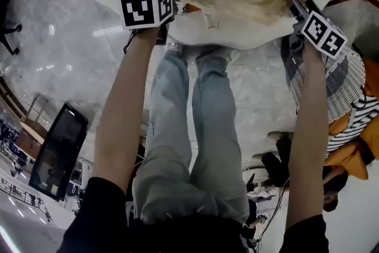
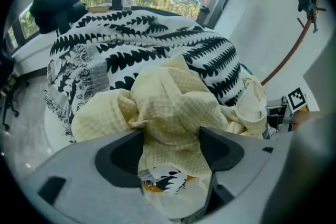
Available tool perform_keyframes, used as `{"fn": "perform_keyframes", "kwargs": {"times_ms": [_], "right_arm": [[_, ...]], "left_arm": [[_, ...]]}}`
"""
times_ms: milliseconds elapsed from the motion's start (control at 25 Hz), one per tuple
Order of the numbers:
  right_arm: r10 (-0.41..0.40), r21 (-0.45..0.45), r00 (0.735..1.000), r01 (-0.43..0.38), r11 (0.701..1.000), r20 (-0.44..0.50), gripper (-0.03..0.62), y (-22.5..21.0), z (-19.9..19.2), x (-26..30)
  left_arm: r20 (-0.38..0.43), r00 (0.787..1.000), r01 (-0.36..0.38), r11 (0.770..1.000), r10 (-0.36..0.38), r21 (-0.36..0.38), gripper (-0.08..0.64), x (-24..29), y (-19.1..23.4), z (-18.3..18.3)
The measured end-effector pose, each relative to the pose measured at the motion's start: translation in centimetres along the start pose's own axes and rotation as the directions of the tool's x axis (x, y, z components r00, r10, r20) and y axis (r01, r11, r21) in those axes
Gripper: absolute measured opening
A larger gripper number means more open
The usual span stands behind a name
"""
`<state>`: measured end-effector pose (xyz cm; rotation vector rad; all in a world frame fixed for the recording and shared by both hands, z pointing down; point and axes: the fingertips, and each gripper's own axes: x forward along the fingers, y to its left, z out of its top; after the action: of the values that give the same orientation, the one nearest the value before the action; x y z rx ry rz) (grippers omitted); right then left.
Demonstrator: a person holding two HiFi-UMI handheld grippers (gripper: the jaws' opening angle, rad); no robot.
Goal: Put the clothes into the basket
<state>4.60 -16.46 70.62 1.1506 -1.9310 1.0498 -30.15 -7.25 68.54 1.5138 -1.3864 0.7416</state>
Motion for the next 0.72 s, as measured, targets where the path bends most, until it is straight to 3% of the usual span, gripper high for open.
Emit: {"fn": "perform_keyframes", "kwargs": {"times_ms": [160,360,440,480,520,600,720], "right_arm": [[-0.011,-0.066,0.998,0.007,0.998,-0.056,0.318,-0.2,3.3,2.5],[0.011,0.024,1.000,-0.010,1.000,-0.006,0.304,0.8,3.8,1.5],[0.029,0.056,0.999,-0.030,0.998,0.014,0.235,1.2,3.2,2.3],[0.033,0.060,0.999,-0.034,0.998,0.019,0.161,1.4,2.9,2.5],[0.036,0.060,0.999,-0.038,0.997,0.021,0.099,1.7,2.7,2.7],[0.052,0.075,0.999,-0.053,0.996,0.018,0.051,2.6,2.3,2.8],[0.124,0.132,0.992,-0.126,0.983,0.024,0.040,5.0,2.1,2.6]], "left_arm": [[0.014,1.000,0.019,0.999,-0.019,-0.038,0.308,2.2,-0.4,2.5],[0.029,0.999,-0.032,0.999,0.034,-0.040,0.307,2.5,-0.4,3.3],[0.056,0.997,-0.043,0.998,0.045,-0.041,0.306,3.2,0.1,3.2],[0.063,0.997,-0.037,0.998,0.040,-0.046,0.295,3.3,0.0,3.0],[0.063,0.998,-0.018,0.998,0.022,-0.057,0.247,3.3,-0.1,2.7],[0.045,0.998,0.045,0.994,-0.041,-0.096,0.122,3.5,-0.7,2.1],[-0.005,0.995,0.103,0.989,-0.105,-0.103,0.081,3.4,-1.0,1.5]]}}
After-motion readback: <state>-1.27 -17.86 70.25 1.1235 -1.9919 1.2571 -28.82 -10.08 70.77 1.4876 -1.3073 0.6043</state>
